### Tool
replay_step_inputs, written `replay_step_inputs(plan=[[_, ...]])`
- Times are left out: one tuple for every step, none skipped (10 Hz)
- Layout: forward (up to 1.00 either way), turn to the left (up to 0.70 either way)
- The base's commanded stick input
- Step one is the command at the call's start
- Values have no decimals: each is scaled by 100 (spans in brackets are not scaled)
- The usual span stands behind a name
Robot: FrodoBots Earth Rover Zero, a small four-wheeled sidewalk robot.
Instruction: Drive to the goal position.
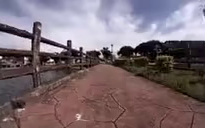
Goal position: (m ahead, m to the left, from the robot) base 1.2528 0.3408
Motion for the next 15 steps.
replay_step_inputs(plan=[[70, -23], [70, -12], [70, -1], [70, 11], [70, 12], [70, 12], [70, 12], [70, 12], [70, -15], [70, -20], [70, -15], [70, -10], [70, -6], [70, -1], [70, 3]])
